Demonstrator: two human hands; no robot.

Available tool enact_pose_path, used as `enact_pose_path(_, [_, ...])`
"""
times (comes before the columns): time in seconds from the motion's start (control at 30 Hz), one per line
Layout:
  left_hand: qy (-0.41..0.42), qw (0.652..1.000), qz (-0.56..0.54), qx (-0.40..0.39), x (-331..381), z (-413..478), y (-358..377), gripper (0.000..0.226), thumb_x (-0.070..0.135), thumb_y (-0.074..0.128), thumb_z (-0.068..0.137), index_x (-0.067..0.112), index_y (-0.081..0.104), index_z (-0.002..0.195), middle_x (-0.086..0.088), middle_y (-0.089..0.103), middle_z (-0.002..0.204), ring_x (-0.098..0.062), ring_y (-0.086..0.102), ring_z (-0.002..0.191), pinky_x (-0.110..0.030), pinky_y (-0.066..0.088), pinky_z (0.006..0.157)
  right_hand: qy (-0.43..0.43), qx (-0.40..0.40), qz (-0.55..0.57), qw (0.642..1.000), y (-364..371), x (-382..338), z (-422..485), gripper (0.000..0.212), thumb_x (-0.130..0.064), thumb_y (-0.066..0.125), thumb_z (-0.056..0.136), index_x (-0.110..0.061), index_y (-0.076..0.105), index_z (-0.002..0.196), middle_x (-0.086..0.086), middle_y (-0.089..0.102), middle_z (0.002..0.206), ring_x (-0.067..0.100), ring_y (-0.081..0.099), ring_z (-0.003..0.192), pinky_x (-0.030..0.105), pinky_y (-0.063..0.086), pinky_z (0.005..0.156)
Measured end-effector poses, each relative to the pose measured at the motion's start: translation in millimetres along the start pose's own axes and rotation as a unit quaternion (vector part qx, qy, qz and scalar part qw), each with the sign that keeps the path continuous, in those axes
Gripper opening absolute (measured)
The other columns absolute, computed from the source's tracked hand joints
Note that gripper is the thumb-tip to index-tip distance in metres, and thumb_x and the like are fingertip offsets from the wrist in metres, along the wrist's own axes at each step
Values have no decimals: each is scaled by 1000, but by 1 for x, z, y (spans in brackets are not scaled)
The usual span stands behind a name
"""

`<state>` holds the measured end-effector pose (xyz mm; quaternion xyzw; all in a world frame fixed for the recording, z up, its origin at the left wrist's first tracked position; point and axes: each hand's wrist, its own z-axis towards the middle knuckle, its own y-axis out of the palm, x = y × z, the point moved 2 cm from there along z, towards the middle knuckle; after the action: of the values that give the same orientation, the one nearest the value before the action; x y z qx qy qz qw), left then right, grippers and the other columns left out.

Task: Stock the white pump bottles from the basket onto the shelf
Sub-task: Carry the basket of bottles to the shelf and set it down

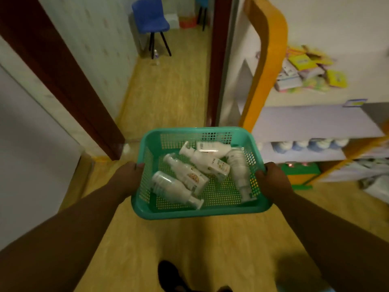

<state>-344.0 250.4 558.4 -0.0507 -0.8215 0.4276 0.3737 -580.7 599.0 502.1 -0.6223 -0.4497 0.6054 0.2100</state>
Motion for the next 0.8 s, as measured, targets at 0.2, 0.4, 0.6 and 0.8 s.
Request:
enact_pose_path(0.2, [63,996,42,-52,87,-21,71,54,45,37,102,4,68,86,-17,69,87,-33,67,82,-38,52,70,53,62,13,997,-73,99,-22,23,-25,57,96,-3,60,102,29,67,102,45,64,94,38,37,70])
enact_pose_path(0.4, [101,988,62,-102,164,-38,145,59,52,33,101,4,67,95,-18,68,96,-32,65,85,-42,54,80,96,115,18,989,-142,193,-55,27,-26,46,102,-2,59,102,30,65,103,45,62,95,43,44,76])
enact_pose_path(0.6, [109,977,-8,-184,229,-40,210,54,50,38,101,7,70,97,-17,73,89,-34,72,76,-51,61,71,134,151,-23,979,-204,259,-66,31,-24,43,104,3,59,107,34,62,109,49,59,101,45,44,81])
enact_pose_path(0.8, [142,957,4,-254,291,-17,274,37,36,44,103,7,67,100,-18,72,90,-27,68,65,-31,55,50,187,176,-55,965,-247,312,-60,32,-20,41,105,7,58,112,37,59,113,48,59,101,45,43,81])
